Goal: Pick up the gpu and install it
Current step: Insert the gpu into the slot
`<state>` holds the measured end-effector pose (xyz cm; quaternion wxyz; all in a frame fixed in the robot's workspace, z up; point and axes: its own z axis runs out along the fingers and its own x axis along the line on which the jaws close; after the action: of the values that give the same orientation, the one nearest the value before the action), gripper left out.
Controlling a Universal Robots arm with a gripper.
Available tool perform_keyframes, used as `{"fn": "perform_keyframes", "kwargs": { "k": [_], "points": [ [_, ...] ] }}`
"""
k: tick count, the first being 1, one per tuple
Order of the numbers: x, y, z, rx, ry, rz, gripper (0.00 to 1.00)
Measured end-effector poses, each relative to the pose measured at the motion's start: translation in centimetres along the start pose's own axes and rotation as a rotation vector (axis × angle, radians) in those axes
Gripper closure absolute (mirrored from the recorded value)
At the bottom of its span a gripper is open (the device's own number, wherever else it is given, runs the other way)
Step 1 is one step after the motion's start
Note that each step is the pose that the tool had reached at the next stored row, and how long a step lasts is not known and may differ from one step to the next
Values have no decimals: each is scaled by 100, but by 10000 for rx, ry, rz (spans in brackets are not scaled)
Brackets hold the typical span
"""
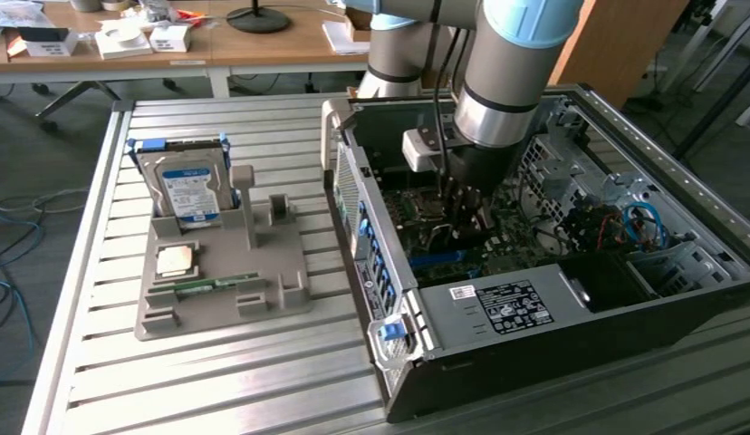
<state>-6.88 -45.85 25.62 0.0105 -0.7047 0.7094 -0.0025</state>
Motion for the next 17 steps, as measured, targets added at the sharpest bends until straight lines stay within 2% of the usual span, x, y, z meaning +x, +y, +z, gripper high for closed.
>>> {"fn": "perform_keyframes", "kwargs": {
  "k": [17],
  "points": [
    [0,1,8,15,-2,-3,73]
  ]
}}
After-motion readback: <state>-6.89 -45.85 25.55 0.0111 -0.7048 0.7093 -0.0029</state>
